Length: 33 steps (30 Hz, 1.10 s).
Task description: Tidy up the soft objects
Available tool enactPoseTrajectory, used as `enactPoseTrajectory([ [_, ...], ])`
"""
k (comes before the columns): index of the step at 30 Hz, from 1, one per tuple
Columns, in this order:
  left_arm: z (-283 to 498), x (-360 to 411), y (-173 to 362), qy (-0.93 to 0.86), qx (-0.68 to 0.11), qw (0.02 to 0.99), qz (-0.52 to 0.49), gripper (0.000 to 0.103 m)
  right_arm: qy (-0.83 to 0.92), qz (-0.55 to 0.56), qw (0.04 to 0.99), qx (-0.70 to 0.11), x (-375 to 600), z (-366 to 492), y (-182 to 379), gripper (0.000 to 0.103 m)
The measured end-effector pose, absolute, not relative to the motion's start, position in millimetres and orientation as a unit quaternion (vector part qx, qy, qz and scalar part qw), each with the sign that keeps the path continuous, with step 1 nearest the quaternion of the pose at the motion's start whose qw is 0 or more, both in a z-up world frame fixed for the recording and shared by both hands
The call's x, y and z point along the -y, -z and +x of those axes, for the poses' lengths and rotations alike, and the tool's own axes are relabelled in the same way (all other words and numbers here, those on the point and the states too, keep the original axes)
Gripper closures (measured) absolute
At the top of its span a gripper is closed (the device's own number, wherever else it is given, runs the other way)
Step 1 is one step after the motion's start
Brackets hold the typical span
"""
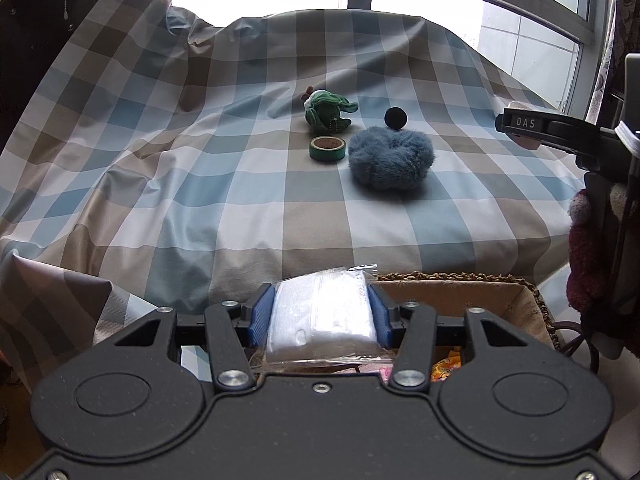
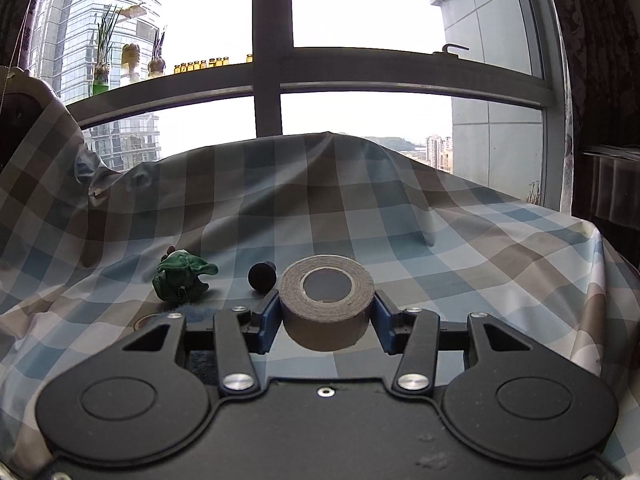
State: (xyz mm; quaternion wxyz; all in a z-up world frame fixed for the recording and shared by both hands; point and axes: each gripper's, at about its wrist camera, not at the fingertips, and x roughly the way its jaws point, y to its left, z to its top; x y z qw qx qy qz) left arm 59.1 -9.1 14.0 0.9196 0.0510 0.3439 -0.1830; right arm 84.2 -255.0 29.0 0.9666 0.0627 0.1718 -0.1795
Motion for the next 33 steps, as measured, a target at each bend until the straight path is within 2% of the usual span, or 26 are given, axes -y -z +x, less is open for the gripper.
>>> enactPoseTrajectory([
  [12,48.5,19.5,-12.5,0.202,-0.370,0.904,0.076,0.054,0.017,0.062,0.955,-0.289,227.4,13.8,-56.1,0.055],
  [24,38.6,23.1,-12.7,0.199,-0.385,0.896,0.095,0.053,-0.004,0.095,0.912,-0.400,209.0,-21.8,-41.0,0.055],
  [26,37.4,22.6,-13.3,0.199,-0.383,0.897,0.097,0.050,-0.006,0.095,0.910,-0.404,207.3,-24.2,-38.7,0.055],
  [28,36.4,22.2,-13.7,0.199,-0.380,0.898,0.097,0.039,-0.013,0.100,0.909,-0.405,207.4,-25.7,-39.1,0.054],
  [29,35.7,22.1,-14.1,0.198,-0.378,0.899,0.098,0.036,-0.015,0.102,0.910,-0.402,207.3,-26.5,-39.8,0.054],
  [33,33.0,22.1,-15.8,0.198,-0.373,0.901,0.102,0.035,-0.017,0.103,0.915,-0.390,206.8,-28.0,-44.7,0.051],
])
